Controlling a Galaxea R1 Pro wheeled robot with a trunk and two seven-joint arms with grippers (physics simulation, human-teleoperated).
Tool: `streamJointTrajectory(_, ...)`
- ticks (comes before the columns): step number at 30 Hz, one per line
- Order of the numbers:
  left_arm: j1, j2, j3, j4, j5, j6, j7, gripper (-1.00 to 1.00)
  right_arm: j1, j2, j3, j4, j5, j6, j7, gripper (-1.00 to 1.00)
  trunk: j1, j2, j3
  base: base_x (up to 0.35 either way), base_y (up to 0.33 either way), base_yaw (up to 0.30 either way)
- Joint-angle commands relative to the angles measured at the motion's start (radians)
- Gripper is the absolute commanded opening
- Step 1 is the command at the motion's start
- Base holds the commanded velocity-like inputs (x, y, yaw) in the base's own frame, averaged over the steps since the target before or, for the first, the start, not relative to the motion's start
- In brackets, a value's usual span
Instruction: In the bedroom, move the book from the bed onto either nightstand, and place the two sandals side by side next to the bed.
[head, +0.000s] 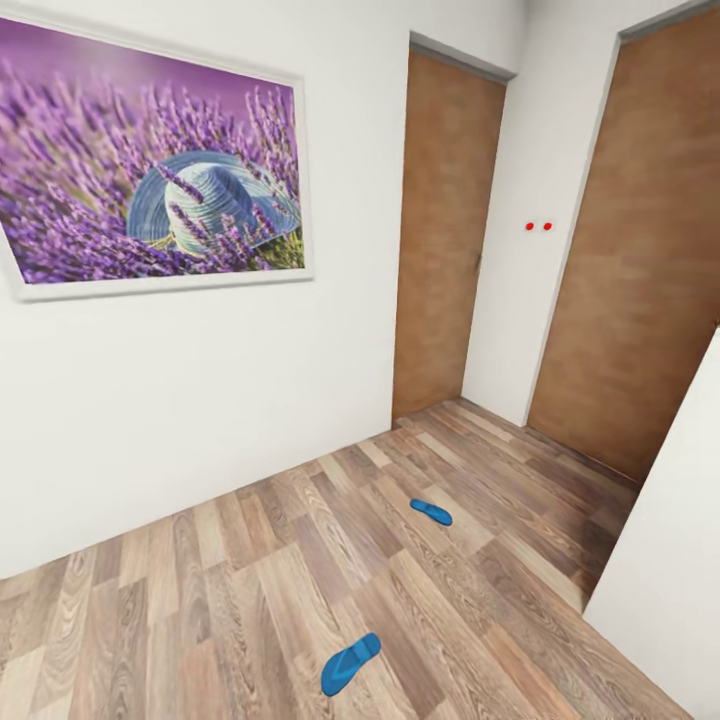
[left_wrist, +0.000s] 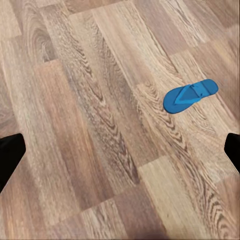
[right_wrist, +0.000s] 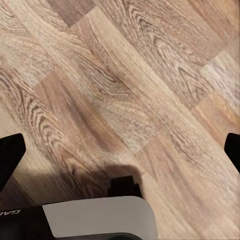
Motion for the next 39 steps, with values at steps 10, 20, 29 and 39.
streamJointTrajectory(10,0.0,-0.001,0.001,0.0,0.006,-0.002,-0.001,1.0,0.0,0.0,-0.001,-0.001,-0.001,-0.001,0.0,1.0,0.0,0.0,-0.001,0.13,0.0,-0.284)
streamJointTrajectory(20,0.0,-0.001,0.001,0.0,0.006,-0.002,0.0,1.0,0.0,0.0,-0.001,-0.001,-0.001,-0.001,0.0,1.0,0.0,0.0,-0.001,0.076,0.044,-0.284)
streamJointTrajectory(29,0.0,-0.001,0.001,0.0,0.006,-0.002,-0.001,1.0,0.0,0.0,-0.001,-0.001,-0.001,-0.001,0.0,1.0,0.0,0.0,-0.001,0.026,0.089,-0.284)
streamJointTrajectory(39,0.0,-0.001,0.001,0.0,0.006,-0.002,-0.001,1.0,0.0,0.0,-0.001,-0.001,-0.001,-0.001,0.0,1.0,0.0,0.0,-0.001,0.0,0.232,-0.284)
